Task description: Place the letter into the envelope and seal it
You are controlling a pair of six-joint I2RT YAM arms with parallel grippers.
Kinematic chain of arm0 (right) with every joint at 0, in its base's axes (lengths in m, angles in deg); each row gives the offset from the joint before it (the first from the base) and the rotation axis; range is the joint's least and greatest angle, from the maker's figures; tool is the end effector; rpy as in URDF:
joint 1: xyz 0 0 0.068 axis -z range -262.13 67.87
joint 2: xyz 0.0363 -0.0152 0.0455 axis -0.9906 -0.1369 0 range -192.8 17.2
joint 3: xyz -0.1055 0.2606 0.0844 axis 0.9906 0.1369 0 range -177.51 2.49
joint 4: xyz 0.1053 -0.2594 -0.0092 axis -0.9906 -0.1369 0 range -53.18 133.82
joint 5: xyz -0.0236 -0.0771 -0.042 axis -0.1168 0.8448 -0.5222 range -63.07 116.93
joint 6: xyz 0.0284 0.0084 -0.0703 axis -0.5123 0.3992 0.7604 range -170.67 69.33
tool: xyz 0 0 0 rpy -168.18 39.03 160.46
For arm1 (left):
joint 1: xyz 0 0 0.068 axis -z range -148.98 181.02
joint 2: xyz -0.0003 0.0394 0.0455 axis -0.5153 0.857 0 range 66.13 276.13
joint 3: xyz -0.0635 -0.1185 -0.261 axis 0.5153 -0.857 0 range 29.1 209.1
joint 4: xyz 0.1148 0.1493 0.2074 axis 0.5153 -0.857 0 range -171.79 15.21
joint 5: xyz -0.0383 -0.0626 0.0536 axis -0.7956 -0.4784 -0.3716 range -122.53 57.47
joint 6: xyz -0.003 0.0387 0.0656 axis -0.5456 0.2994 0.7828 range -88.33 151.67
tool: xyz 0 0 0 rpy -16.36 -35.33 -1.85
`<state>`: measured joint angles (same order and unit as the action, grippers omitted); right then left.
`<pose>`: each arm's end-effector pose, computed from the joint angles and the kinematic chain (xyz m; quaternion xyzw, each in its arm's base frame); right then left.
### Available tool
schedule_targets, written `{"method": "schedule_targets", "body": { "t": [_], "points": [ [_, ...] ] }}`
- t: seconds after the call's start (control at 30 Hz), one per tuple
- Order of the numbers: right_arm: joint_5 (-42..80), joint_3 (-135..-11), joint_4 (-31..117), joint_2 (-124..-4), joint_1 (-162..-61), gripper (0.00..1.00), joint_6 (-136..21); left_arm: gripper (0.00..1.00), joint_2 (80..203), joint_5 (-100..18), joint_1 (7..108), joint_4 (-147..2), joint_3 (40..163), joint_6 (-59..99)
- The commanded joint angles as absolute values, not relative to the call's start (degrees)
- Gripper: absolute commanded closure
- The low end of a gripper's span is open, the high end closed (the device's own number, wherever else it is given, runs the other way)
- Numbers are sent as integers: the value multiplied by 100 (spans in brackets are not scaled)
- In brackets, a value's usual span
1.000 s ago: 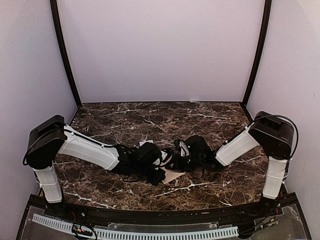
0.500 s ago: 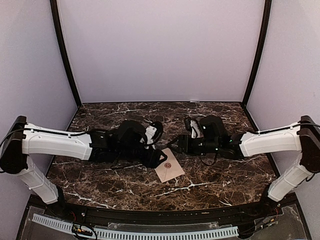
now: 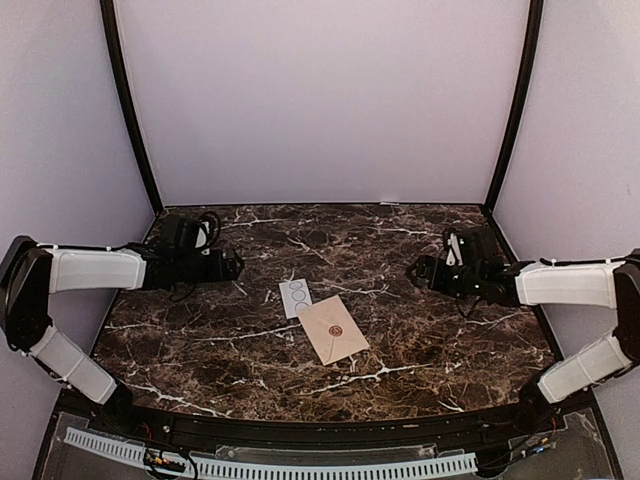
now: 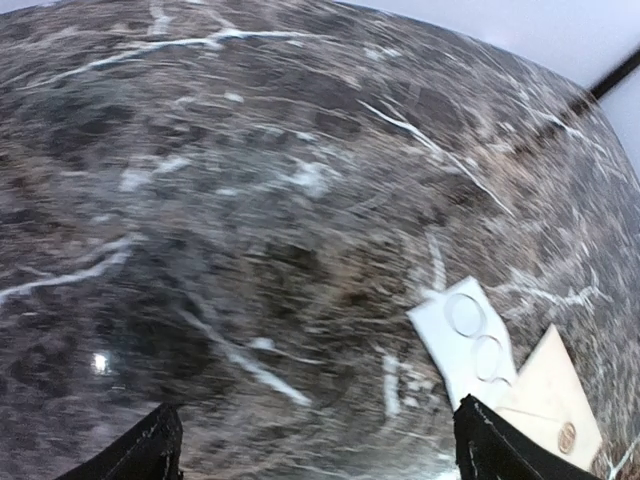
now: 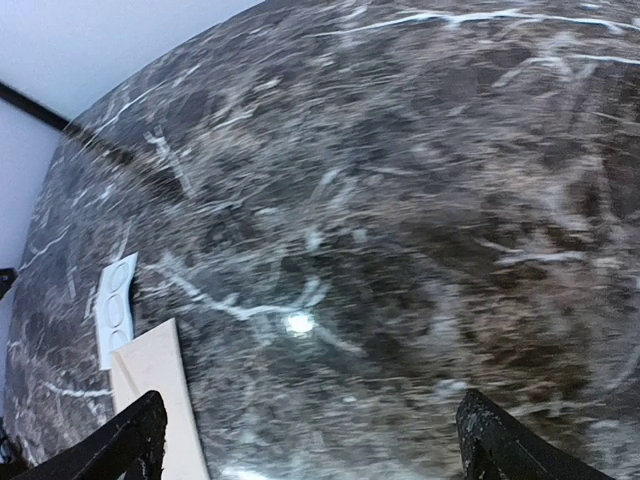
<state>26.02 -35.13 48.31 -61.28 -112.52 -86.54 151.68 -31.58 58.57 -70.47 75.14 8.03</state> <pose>0.2706 0.1598 0.1830 0.0391 0.8915 0.2525 0.3740 0.3140 -0.1626 0.1960 0.0265 0.8874 -0.1922 0.4182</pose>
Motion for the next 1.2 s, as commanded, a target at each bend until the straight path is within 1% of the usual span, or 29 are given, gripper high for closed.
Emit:
{"method": "schedule_targets", "body": {
  "t": [0.0,0.1,0.13,0.2,0.27,0.37,0.47,0.53,0.67,0.8,1.07,1.17],
  "points": [
    [2600,-3052,5045,-5583,-10245,2,-8011,6,14327,-3547,4656,-6516,6972,883],
    [2422,-2788,5290,-5101,-9464,1,-7706,5,13596,-3631,3837,-6094,6371,958],
    [2419,-2710,5373,-4966,-9231,1,-7608,3,13457,-3639,3485,-5845,6240,977],
    [2506,-2516,5614,-4674,-8851,1,-7440,1,13004,-3410,3180,-5362,5633,1021],
    [2815,-2245,6027,-4370,-8611,2,-7254,1,12634,-2926,3127,-4907,5235,1241],
    [3494,-1693,6895,-3943,-8586,2,-6841,1,12337,-2564,3120,-4139,4748,1793],
    [3932,-1145,7894,-3683,-8582,1,-6478,1,12546,-2612,3119,-3268,4407,2172],
    [4128,-849,8458,-3701,-8578,1,-6259,1,12843,-2643,3119,-3047,4417,2287],
    [4108,-270,9732,-3960,-8582,1,-5922,1,13280,-2794,3119,-2215,4176,2418],
    [4142,-173,10120,-4203,-8580,1,-5846,1,13418,-2897,3124,-2037,4132,2417],
    [4132,-172,10254,-4358,-8582,1,-5831,1,13529,-2985,3161,-1973,4115,2525],
    [4143,-173,10290,-4399,-8585,1,-5823,1,13630,-2822,3163,-1925,4157,2400]
  ]
}}
